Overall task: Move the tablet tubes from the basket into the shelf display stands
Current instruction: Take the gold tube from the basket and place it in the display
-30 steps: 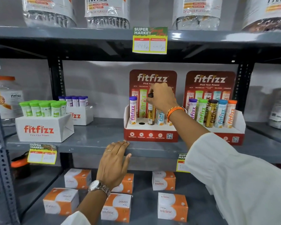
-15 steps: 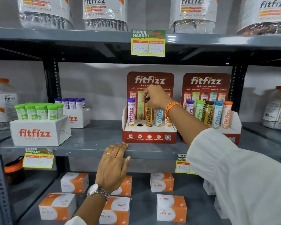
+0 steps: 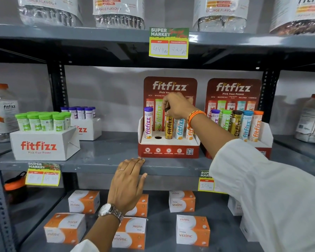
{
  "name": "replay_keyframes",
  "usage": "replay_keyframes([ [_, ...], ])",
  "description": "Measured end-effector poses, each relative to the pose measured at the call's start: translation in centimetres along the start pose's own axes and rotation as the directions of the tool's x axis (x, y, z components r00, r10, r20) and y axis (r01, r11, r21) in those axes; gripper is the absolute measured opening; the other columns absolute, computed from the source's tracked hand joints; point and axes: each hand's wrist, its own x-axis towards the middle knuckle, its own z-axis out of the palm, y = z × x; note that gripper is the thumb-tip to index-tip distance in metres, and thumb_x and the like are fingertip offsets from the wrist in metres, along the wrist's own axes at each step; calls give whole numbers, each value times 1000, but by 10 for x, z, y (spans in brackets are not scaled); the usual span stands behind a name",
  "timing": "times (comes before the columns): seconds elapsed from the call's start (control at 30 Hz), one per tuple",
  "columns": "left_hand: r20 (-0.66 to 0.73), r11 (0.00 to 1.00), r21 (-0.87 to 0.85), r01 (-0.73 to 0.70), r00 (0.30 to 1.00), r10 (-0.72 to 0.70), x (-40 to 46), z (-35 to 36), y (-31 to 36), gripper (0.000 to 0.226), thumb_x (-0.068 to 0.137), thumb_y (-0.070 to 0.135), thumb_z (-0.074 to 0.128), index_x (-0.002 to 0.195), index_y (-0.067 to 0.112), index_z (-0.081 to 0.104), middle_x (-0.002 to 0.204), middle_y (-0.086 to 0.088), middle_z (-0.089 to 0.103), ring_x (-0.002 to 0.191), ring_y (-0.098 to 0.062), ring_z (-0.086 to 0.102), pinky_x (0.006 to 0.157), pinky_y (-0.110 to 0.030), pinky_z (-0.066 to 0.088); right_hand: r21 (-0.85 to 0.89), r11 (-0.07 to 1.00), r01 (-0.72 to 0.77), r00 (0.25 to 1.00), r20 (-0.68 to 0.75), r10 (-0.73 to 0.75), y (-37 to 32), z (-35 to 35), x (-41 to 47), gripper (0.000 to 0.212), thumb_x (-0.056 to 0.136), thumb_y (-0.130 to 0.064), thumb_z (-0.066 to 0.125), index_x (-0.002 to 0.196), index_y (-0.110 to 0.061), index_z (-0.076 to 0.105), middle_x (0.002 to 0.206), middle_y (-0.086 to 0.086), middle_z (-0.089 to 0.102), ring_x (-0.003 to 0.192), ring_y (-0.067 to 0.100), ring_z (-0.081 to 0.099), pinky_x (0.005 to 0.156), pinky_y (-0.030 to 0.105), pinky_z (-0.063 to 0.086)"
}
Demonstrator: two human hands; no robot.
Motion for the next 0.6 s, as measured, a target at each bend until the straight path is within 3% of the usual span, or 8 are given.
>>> replay_keyframes([
  [0.3, 32, 1000, 3, -1, 999, 1, -1, -3, 0, 50, 98, 44, 39, 138, 17, 53, 136, -3, 60, 125, -23, 55, 113, -37, 26, -32, 999, -14, 1000, -2, 14, 2, 1, 2, 23, 82, -3, 72, 93, -23, 67, 108, -3, 61, 117, 25, 53, 109, 58, 22],
  [0.47, 91, 1000, -16, -5, 996, 7, 0, -10, 2, 54, 98, 43, 42, 146, 17, 45, 147, -4, 51, 136, -23, 45, 119, -39, 23, -15, 1000, -22, 999, 30, 22, 2, -8, -1, 39, 83, -14, 77, 117, -26, 63, 123, -1, 61, 130, 25, 46, 112, 60, 23],
  [0.6, 66, 997, -76, 11, 998, -6, -18, -26, 2, 56, 97, 39, 44, 148, 14, 43, 153, -3, 42, 143, -21, 37, 120, -39, 23, 39, 999, 14, 998, -68, -11, -4, -15, -12, 45, 85, -18, 76, 126, -26, 60, 128, 1, 63, 131, 27, 48, 110, 56, 25],
])
